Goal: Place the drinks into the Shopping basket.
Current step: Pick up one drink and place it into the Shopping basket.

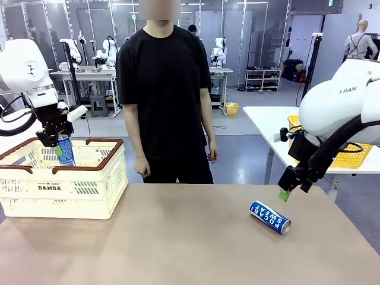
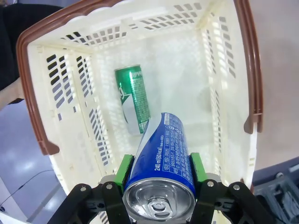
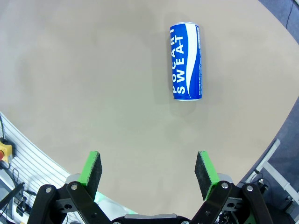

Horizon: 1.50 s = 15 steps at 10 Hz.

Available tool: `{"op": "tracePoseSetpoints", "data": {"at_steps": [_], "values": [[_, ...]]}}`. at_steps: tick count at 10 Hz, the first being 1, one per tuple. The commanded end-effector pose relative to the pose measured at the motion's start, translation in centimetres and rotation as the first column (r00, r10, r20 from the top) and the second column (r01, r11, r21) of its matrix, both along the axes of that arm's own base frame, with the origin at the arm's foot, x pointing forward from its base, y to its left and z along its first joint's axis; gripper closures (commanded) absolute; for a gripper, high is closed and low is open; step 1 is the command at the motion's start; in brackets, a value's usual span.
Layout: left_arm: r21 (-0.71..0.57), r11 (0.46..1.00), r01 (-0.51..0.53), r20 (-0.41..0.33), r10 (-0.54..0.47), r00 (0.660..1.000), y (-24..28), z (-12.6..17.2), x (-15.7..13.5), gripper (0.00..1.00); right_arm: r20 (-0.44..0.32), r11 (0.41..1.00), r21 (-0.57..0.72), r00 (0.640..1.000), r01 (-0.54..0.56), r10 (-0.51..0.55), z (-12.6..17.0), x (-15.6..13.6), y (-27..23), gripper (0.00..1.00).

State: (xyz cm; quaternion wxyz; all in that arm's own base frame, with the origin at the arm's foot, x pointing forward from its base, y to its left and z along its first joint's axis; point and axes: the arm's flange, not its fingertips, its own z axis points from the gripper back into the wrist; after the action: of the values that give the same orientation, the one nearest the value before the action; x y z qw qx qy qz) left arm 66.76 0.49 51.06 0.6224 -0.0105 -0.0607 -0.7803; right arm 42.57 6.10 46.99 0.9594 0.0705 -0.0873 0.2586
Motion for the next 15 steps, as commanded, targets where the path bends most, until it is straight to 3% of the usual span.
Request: {"op": "tracePoseSetpoints", "data": {"at_steps": [1, 10, 15], "values": [[-0.033, 0.999, 0.021, 0.004, -0.021, 1.0, -0.1, -1.0, -0.3, 0.42, -0.002, 1.0, -0.009, 1.0, -0.007, 0.007, 0.1, 0.0, -0.2, 0.0], [-0.017, 0.999, 0.05, -0.048, -0.05, 0.998, -1.3, -2.4, -0.2, 0.42, -0.002, 1.0, -0.009, 1.0, -0.007, 0.007, 0.1, 0.0, -0.2, 0.0], [0.038, 0.996, 0.084, -0.04, -0.082, 0.996, -2.8, -6.3, -1.1, 0.42, -0.002, 1.0, -0.009, 1.0, -0.007, 0.007, 0.1, 0.0, -0.2, 0.0]]}}
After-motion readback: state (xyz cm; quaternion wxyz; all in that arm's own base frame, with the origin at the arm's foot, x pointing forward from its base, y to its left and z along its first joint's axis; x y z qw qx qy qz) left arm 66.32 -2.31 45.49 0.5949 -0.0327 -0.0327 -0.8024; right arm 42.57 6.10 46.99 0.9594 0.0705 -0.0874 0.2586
